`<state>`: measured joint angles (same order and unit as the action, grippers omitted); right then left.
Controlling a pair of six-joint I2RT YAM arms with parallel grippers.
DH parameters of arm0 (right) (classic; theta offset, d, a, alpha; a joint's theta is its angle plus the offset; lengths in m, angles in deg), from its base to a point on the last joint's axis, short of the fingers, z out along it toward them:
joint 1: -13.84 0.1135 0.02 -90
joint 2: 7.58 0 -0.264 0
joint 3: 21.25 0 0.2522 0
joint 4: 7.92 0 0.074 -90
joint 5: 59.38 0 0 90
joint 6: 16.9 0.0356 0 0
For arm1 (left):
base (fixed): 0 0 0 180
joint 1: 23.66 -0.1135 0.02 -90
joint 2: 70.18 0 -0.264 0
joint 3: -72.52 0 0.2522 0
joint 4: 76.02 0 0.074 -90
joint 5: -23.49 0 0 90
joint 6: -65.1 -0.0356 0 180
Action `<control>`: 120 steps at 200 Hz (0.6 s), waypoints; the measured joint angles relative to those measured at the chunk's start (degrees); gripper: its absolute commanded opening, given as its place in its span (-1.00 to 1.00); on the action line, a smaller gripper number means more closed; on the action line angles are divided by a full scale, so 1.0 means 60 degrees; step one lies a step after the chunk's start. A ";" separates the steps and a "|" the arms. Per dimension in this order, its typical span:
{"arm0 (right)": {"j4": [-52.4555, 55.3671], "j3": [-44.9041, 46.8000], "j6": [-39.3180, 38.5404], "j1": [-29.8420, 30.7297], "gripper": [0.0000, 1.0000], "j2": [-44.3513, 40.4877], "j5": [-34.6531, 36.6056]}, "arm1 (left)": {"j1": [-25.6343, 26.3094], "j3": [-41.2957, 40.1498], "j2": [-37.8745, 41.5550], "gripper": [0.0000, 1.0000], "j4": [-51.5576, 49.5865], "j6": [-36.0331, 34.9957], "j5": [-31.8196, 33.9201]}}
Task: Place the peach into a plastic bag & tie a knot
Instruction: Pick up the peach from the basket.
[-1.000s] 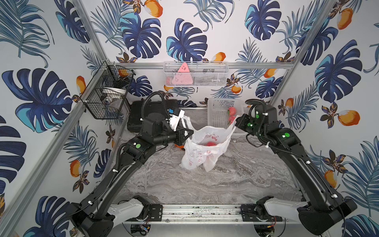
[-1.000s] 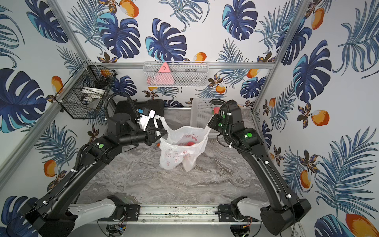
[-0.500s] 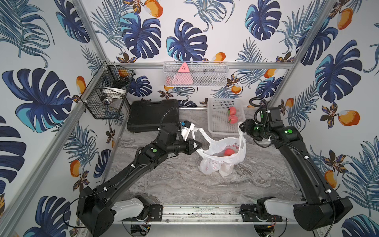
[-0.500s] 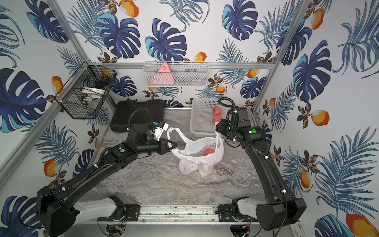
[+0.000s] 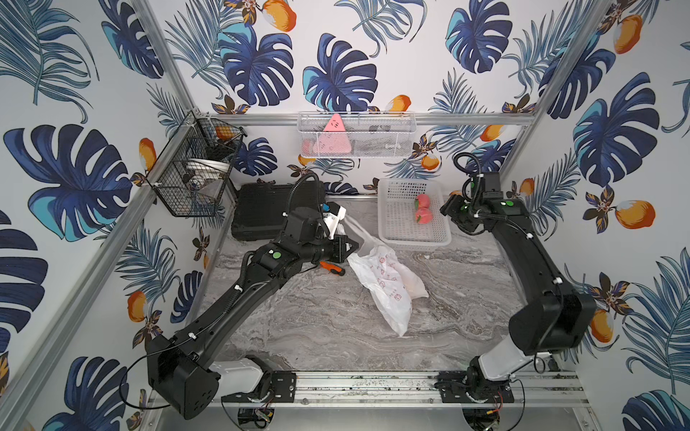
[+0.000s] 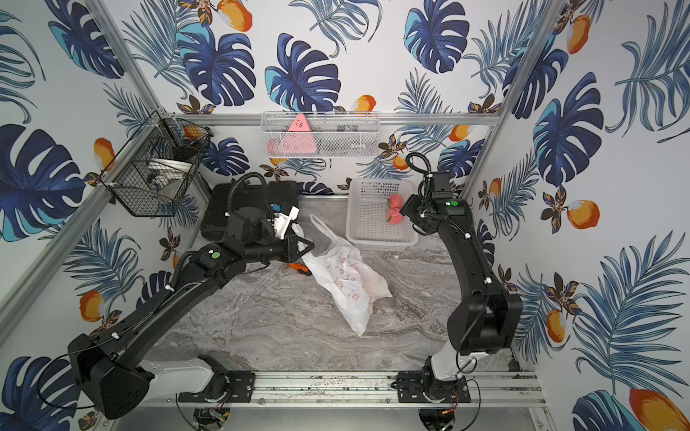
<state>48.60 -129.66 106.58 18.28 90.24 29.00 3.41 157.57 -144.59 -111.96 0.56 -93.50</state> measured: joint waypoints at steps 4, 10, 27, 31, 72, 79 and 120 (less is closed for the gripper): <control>-0.0062 -0.0025 0.0004 0.0000 0.33 0.0244 0.0058 | 0.0000 0.0113 -0.0084 -1.00 -0.0069 -0.0073 -0.0051; -0.0135 -0.0087 0.0007 0.0007 0.34 0.0608 0.0135 | 0.0000 0.0291 -0.0200 -1.00 -0.0164 -0.0240 -0.0098; -0.0339 -0.0586 0.0026 0.0036 0.41 0.1596 0.0204 | -0.0011 0.0918 -0.0550 -1.00 -0.0339 -0.0692 -0.0251; -0.0401 -0.0736 0.0022 0.0055 0.42 0.1789 0.0233 | -0.0011 0.1060 -0.0623 -1.00 -0.0375 -0.0783 -0.0277; -0.0954 -0.2164 -0.0011 0.0208 0.54 0.3909 0.0535 | -0.0018 0.2277 -0.1333 -1.00 -0.0834 -0.1468 -0.0299; -0.0958 -0.2361 -0.0011 0.0248 0.57 0.4240 0.0656 | -0.0018 0.2517 -0.1439 -1.00 -0.0914 -0.1515 -0.0310; -0.0958 -0.3716 -0.0004 0.0277 0.66 0.5898 0.1213 | 0.0044 0.3971 -0.2000 -1.00 -0.0943 -0.1530 -0.0721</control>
<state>42.85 -151.95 106.56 19.95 125.63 36.27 3.67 181.39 -156.59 -117.62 -8.62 -97.82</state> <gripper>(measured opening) 0.822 0.054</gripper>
